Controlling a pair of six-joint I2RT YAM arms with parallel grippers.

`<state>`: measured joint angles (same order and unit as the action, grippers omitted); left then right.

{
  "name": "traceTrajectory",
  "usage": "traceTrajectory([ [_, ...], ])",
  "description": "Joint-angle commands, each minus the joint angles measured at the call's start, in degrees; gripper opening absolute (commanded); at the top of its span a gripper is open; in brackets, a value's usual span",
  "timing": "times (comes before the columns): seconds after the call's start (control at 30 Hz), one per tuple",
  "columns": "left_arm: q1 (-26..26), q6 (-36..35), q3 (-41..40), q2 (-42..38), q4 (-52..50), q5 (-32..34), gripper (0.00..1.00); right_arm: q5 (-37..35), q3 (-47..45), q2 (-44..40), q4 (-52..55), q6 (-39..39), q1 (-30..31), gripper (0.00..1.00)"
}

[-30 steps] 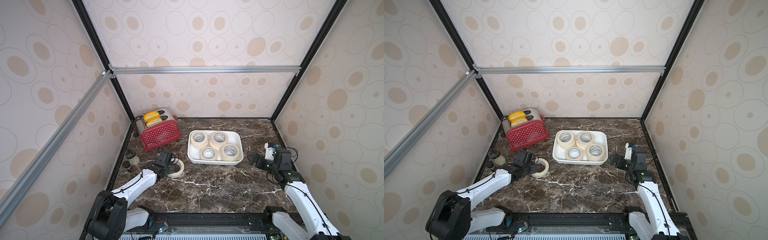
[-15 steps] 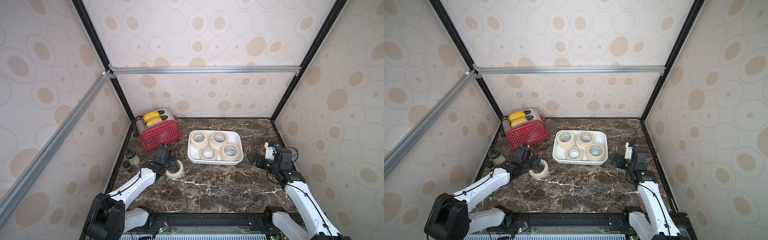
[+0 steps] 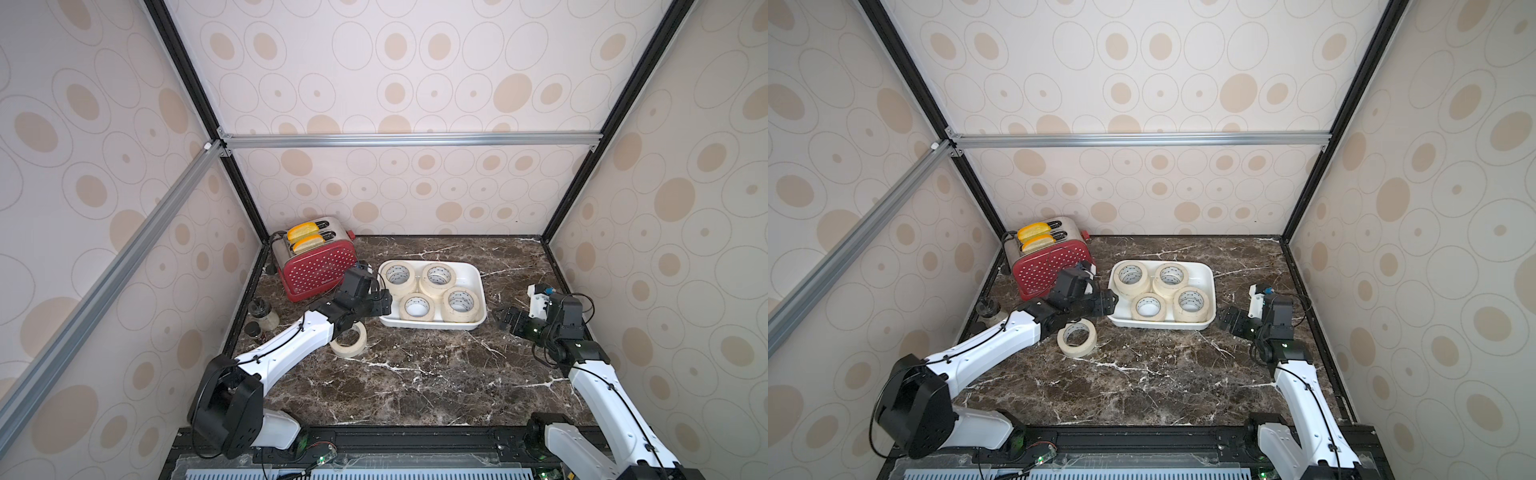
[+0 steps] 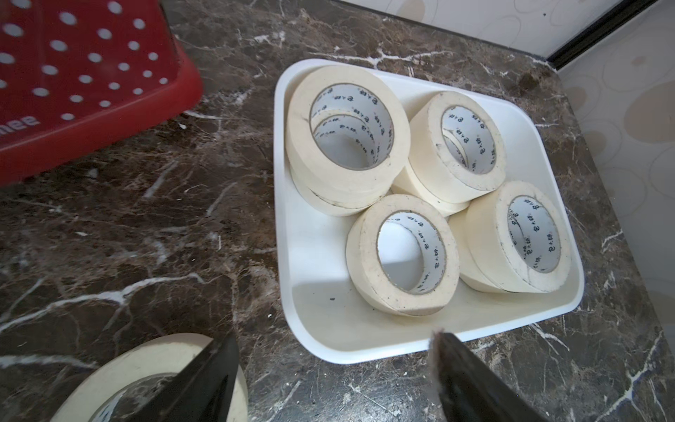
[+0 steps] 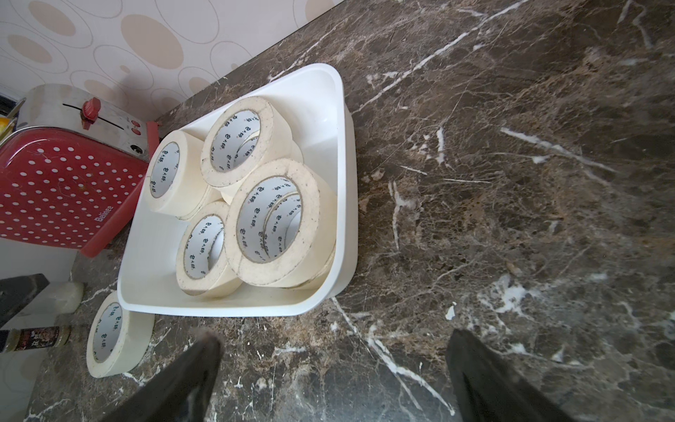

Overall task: Take out the art tape in the storage box
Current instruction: Place the art tape at the center of the board, then pick up the art tape from the storage box.

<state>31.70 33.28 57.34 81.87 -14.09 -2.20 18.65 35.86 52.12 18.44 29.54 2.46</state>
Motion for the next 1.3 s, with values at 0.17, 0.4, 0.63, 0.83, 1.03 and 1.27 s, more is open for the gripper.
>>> traceTrajectory([
  [0.17, 2.9, -5.83, 11.24, 10.34, -7.7, 0.04, 0.89, 1.03, -0.3, -0.04, -0.59, 0.7, 0.28, 1.0],
  [0.4, 4.67, -8.72, 16.91, 17.43, -11.75, 1.73, 0.89, 1.05, -0.73, -0.1, -1.19, 0.86, 0.32, 1.0],
  [0.63, 6.0, -10.38, 21.53, 23.56, -13.62, 2.8, 0.86, 1.35, -1.05, 0.36, -1.56, 0.96, 0.27, 1.0],
  [0.83, 6.09, -10.95, 25.72, 29.04, -15.35, 2.88, 0.81, 2.4, -1.23, 1.23, -2.53, 2.09, 0.35, 1.0],
  [1.03, 6.09, -11.05, 28.79, 33.45, -15.9, 3.36, 0.73, 2.53, -1.13, 1.26, -2.44, 2.4, 0.4, 1.0],
  [1.27, 6.09, -10.78, 30.61, 35.85, -16.0, 3.47, 0.54, 2.52, -1.23, 0.9, -2.29, 2.89, 0.35, 1.0],
])
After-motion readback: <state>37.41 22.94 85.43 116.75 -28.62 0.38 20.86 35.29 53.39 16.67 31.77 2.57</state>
